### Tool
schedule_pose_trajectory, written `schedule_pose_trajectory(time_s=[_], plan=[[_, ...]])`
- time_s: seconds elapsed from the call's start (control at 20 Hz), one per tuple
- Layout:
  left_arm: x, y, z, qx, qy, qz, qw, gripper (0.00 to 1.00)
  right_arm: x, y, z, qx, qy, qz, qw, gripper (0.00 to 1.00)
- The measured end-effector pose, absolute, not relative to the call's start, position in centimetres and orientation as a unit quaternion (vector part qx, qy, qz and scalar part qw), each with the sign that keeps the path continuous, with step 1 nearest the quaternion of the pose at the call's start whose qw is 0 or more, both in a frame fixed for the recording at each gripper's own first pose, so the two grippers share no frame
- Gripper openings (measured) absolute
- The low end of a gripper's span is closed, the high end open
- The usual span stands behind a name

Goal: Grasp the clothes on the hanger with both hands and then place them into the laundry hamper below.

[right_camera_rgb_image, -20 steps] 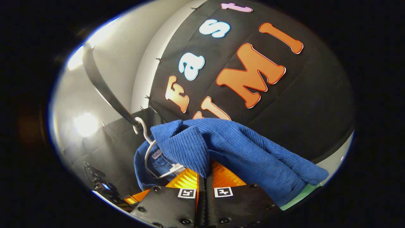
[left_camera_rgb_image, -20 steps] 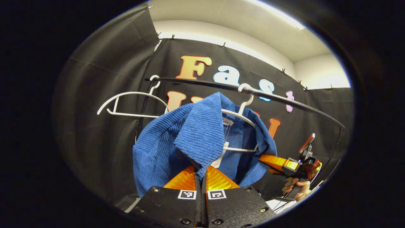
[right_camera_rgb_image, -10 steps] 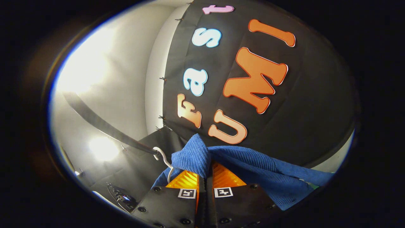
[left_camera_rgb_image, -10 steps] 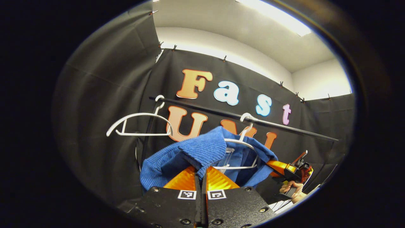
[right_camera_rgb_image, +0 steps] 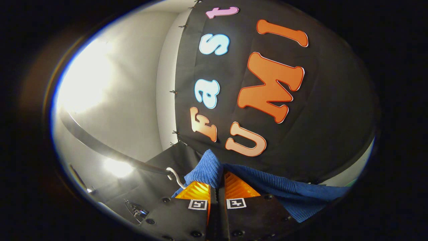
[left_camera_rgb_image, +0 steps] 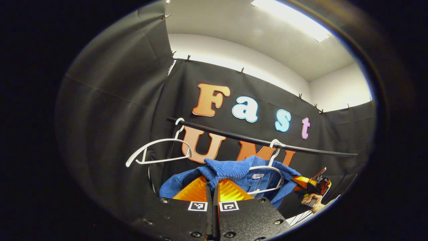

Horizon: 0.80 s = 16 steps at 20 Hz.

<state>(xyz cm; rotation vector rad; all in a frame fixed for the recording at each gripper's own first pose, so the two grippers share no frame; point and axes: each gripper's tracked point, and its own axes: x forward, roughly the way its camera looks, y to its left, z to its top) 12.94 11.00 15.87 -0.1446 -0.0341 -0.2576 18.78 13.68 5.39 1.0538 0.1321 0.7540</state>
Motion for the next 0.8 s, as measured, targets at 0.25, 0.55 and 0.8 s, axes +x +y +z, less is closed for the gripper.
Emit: schedule_pose_trajectory(time_s=[0.25,0.55,0.8], plan=[[14.2,11.4,15.4,-0.074,0.004,-0.155,0.985,0.0,19.6,14.0,5.3,0.494,0.054,0.35,0.794,0.07],[15.9,11.7,15.5,-0.052,0.017,-0.231,0.971,0.0,19.7,13.3,6.6,0.498,0.008,0.323,0.805,0.07],[17.2,12.3,16.3,-0.052,0.015,-0.271,0.961,0.01,20.9,13.0,8.0,0.505,0.003,0.302,0.808,0.07]])
